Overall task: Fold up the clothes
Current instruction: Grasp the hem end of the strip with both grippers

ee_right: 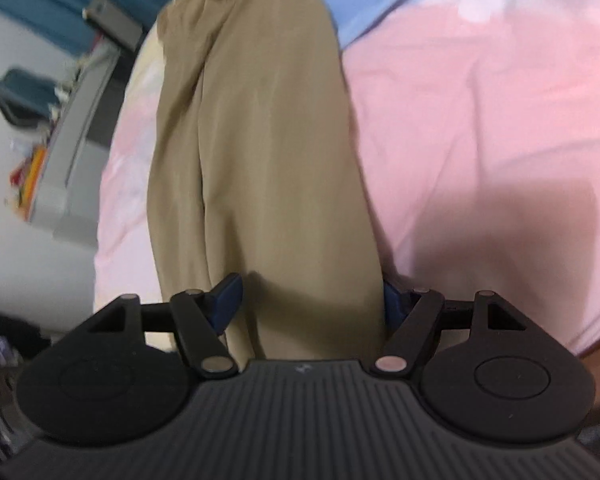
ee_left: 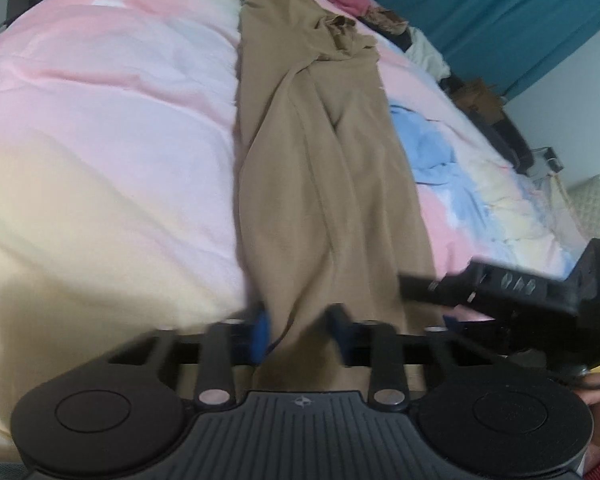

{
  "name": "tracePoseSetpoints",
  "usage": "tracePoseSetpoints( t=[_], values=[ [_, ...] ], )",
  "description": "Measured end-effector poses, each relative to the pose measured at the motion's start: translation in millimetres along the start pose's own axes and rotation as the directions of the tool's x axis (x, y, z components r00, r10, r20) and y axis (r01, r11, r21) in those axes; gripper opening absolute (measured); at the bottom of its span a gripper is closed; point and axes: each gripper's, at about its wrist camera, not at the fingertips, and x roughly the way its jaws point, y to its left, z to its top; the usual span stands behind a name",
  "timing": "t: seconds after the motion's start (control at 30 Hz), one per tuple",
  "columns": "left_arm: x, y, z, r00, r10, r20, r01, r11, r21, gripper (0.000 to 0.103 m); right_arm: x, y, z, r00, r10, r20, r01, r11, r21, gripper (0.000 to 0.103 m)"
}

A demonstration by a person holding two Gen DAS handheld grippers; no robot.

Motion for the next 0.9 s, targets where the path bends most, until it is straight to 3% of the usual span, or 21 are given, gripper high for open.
tracePoseSetpoints(
  t=[0.03, 0.17, 0.23, 0.3, 0.33, 0.4, 0.5, 0.6, 0.73, 0.9],
  values=[
    [0, 0, 0, 1.0, -0.002, 0.008, 0.002, 1.0, -0.001, 0.012, 1, 5, -3, 1.0, -0.024, -0.018, 0.024, 0.999, -0.045, 0.072],
    [-12, 5, -5, 0.998, -0.015, 0.058, 0.019, 0.998, -0.066, 0.005, 4, 25, -16, 0.989, -0.136, -0.051, 0.122, 0.968, -0.217, 0.07],
    [-23, 10, -6, 0.995, -0.035, 0.095, 0.044, 0.994, -0.101, 0.004, 0, 32, -18, 0.986, -0.162, -0.034, 0.149, 0.955, -0.257, 0.048],
    [-35, 16, -6, 0.988, -0.069, 0.14, 0.088, 0.987, -0.134, 0.004, -9, 36, -18, 0.986, -0.164, -0.017, 0.154, 0.95, -0.273, 0.014],
    [-42, 18, -6, 0.983, -0.087, 0.162, 0.112, 0.983, -0.148, 0.003, -17, 36, -17, 0.986, -0.165, 0.012, 0.162, 0.947, -0.278, 0.008],
    [-58, 19, -4, 0.97, -0.112, 0.217, 0.147, 0.977, -0.153, 0.003, -38, 36, -14, 0.985, -0.151, 0.084, 0.169, 0.943, -0.287, 0.008],
    [-79, 18, 2, 0.948, -0.149, 0.281, 0.196, 0.969, -0.15, 0.003, -74, 27, -10, 0.985, -0.062, 0.16, 0.101, 0.964, -0.244, 0.008],
    [-92, 12, 6, 0.942, -0.144, 0.302, 0.19, 0.973, -0.128, 0.003, -99, 19, -5, 0.972, -0.005, 0.237, 0.055, 0.977, -0.206, 0.008],
    [-92, 6, 6, 0.956, -0.103, 0.274, 0.137, 0.985, -0.108, 0.003, -106, 14, -7, 0.958, 0.035, 0.284, 0.016, 0.984, -0.175, 0.008],
    [-75, 8, 1, 0.981, -0.043, 0.191, 0.064, 0.992, -0.108, 0.003, -91, 1, -18, 0.966, 0.043, 0.256, -0.013, 0.993, -0.12, 0.008]
  ],
)
